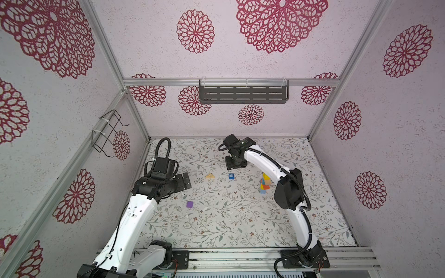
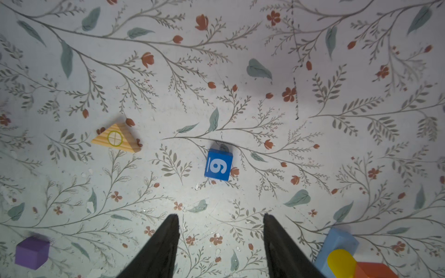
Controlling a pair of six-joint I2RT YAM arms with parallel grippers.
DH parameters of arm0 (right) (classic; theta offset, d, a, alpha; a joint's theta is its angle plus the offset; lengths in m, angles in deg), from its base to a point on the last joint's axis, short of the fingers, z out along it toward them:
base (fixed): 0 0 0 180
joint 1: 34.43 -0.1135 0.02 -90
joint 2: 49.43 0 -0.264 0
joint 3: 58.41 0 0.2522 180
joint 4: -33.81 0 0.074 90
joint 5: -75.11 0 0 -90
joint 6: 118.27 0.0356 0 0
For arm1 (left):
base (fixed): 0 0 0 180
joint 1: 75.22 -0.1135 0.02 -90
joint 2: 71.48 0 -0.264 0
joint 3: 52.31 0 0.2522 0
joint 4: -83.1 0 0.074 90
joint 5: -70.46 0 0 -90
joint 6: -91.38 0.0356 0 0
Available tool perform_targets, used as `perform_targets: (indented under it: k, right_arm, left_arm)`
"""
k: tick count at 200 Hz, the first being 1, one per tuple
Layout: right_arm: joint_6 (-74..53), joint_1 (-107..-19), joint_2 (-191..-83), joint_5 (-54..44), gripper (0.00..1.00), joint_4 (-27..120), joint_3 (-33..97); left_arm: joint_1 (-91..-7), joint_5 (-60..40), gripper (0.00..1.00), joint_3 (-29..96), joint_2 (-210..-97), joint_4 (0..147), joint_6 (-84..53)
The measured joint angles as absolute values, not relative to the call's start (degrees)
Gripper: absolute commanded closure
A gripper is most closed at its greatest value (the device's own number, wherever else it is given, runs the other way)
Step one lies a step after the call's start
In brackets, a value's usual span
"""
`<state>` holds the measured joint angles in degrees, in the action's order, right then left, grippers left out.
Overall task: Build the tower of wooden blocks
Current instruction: 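Move the right gripper to the blue '6' cube and grasp it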
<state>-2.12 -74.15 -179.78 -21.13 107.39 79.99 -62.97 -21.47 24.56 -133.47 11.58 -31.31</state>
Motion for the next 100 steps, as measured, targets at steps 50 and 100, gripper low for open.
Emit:
perform_targets:
  k: [50, 100]
  right_arm:
    - [0.66, -74.39, -179.93, -21.08, 0.44, 103.63, 76.54]
    - [3.10, -74.37, -181.70, -20.91, 0.49, 100.52, 74.72]
  left_arm:
    - [-63.38, -21.17, 0.03, 23.95, -134.59, 11.91, -31.09]
    - [-63.62, -20.60, 0.03, 22.27, -135.37, 12.80, -30.61]
